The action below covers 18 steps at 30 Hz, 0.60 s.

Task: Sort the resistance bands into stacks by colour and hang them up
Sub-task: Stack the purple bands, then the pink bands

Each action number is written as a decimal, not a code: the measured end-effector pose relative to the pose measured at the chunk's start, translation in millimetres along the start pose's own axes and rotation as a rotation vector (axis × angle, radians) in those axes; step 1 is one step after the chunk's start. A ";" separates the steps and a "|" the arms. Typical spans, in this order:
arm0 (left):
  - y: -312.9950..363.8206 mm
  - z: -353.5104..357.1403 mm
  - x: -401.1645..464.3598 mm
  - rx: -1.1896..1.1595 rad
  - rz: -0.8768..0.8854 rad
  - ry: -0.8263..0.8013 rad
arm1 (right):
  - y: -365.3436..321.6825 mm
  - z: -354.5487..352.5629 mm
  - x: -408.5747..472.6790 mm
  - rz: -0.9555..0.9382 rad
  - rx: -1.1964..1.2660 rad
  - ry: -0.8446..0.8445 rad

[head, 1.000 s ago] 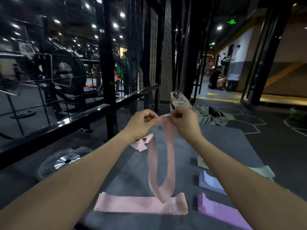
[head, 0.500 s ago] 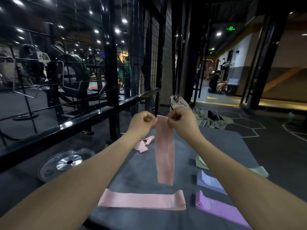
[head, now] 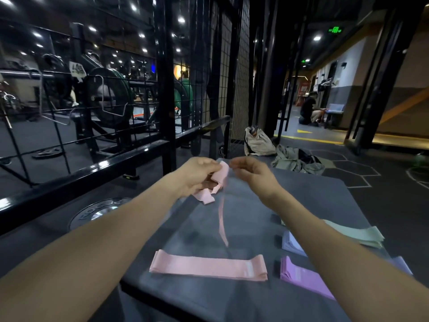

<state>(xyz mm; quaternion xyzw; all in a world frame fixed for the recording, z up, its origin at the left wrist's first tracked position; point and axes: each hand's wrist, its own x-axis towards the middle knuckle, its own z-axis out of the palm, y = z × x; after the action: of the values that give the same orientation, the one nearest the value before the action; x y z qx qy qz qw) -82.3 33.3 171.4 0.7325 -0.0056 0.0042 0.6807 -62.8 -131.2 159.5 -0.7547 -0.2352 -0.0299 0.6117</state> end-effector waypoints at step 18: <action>-60.4 -71.7 2.2 0.006 -0.057 0.580 | 74.8 -10.9 -41.4 0.362 -0.544 -0.320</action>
<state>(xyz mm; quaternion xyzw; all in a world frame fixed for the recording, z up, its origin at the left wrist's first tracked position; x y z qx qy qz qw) -79.2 109.2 116.5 0.7025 0.2095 0.1944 0.6517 -67.6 -165.1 80.4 -0.9144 -0.1739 0.1361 0.3392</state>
